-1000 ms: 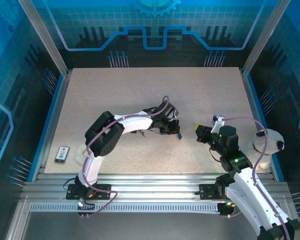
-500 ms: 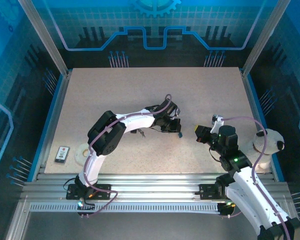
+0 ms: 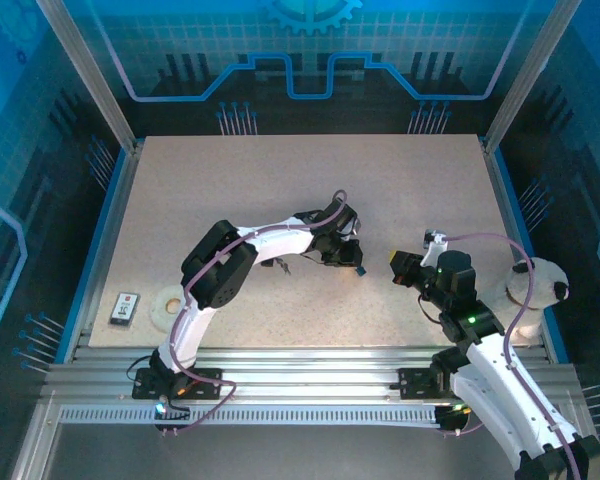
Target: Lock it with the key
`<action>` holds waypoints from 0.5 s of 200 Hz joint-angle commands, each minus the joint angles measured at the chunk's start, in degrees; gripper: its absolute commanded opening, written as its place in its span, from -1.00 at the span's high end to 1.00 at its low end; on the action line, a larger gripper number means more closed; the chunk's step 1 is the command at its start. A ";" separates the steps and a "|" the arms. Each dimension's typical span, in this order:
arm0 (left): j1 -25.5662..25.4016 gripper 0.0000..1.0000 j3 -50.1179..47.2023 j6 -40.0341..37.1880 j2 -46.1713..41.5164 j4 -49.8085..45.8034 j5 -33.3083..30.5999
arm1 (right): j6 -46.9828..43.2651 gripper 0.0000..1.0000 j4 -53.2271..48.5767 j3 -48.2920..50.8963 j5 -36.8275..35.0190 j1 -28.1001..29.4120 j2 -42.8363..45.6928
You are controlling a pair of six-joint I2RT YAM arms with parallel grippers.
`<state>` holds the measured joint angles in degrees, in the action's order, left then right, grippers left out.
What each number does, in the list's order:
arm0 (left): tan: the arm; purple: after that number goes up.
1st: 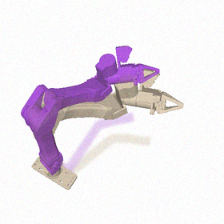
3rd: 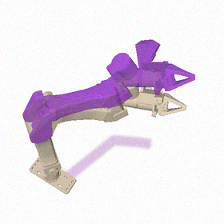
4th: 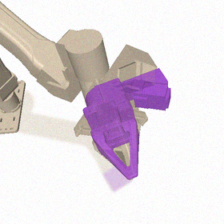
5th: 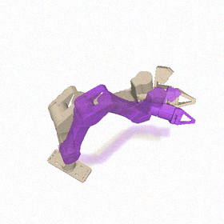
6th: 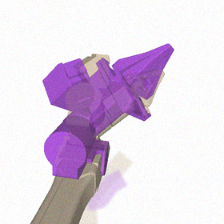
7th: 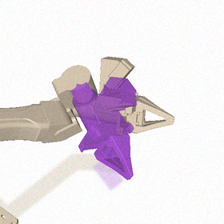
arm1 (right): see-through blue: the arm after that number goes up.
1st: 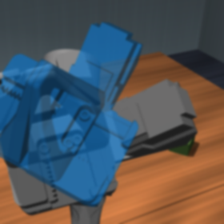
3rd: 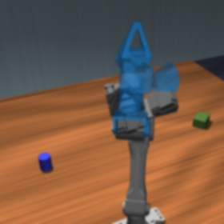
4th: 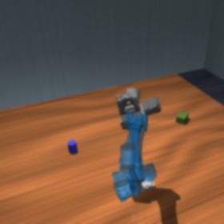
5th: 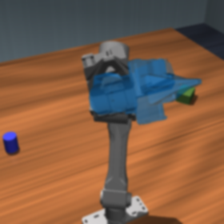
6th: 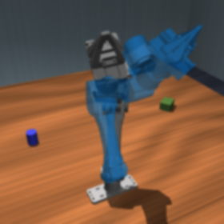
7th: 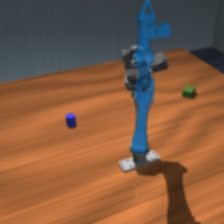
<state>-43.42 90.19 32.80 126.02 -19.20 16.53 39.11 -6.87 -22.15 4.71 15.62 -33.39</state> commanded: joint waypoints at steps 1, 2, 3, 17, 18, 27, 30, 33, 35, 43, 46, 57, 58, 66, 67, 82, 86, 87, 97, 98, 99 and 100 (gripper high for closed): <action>-0.25 0.64 2.55 -1.46 1.47 -2.24 -0.98 | -0.42 1.00 0.02 0.36 0.04 -1.03 0.08; -0.21 0.64 2.59 -1.44 1.53 -2.24 -1.02 | -0.39 1.00 0.06 0.36 0.04 -1.03 0.12; -0.19 0.64 2.60 -1.43 1.52 -2.33 -1.04 | -0.41 1.00 0.09 0.36 0.04 -0.98 0.10; -0.12 0.62 3.10 -1.58 1.70 -2.59 -1.15 | -0.35 1.00 0.02 0.38 0.04 -1.10 0.12; -0.10 0.62 3.12 -1.54 1.69 -2.64 -1.15 | -0.35 1.00 0.02 0.37 0.04 -1.06 0.10; -0.10 0.61 3.45 -1.72 1.79 -2.77 -1.24 | -0.35 1.00 0.01 0.38 0.01 -1.09 0.07; -0.12 0.60 3.54 -1.72 1.93 -2.85 -1.24 | -0.35 1.00 0.02 0.38 0.03 -1.03 0.03; -0.03 0.59 3.65 -1.76 1.95 -2.93 -1.26 | -0.36 1.00 0.02 0.36 0.04 -1.10 0.07; -0.01 0.59 3.67 -1.77 2.00 -2.97 -1.27 | -0.36 1.00 0.02 0.36 0.04 -1.07 0.07; -0.05 0.58 3.84 -1.86 2.04 -3.06 -1.24 | -0.47 1.00 -0.05 0.28 0.04 -1.07 0.06; -0.08 0.58 3.89 -1.84 2.10 -3.07 -1.24 | -0.44 1.00 -0.07 0.27 0.04 -1.05 0.07; 0.08 0.58 4.06 -1.94 1.97 -3.25 -1.28 | -0.44 1.00 -0.15 0.29 0.02 -1.11 0.10; 0.08 0.58 4.09 -1.94 1.96 -3.32 -1.26 | -0.44 1.00 -0.15 0.28 -0.02 -1.11 0.13; 0.24 0.57 4.28 -2.12 1.79 -3.59 -1.45 | -0.53 1.00 -0.17 0.27 -0.13 -1.08 0.16; 0.30 0.57 4.33 -2.12 1.74 -3.66 -1.48 | -0.53 1.00 -0.16 0.27 -0.14 -1.10 0.16; 0.87 0.56 4.12 -2.26 0.55 -3.99 -2.01 | -0.53 1.00 -0.22 0.35 -0.27 -1.11 0.08; 1.09 0.55 4.03 -2.37 0.05 -3.96 -2.16 | -0.49 1.00 -0.21 0.37 -0.31 -1.07 0.08; 1.12 0.55 3.99 -2.38 -0.10 -3.94 -2.18 | -0.51 1.00 -0.18 0.36 -0.31 -1.09 -0.01; 1.55 0.50 3.41 -2.36 -1.65 -3.85 -2.90 | -0.62 1.00 -0.16 0.36 -0.53 -1.09 -0.16; 1.66 0.49 3.37 -2.37 -1.83 -3.84 -3.00 | -0.62 1.00 -0.16 0.36 -0.56 -1.10 -0.22; 1.71 0.48 3.30 -2.34 -2.00 -3.83 -3.09 | -0.66 1.00 -0.16 0.36 -0.57 -1.07 -0.25; 1.73 0.48 3.22 -2.36 -2.18 -3.78 -3.13 | -0.59 1.00 -0.16 0.40 -0.57 -1.09 -0.26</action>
<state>-43.00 92.66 32.05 126.63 -20.93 15.53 39.09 -6.87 -22.15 4.71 15.55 -33.41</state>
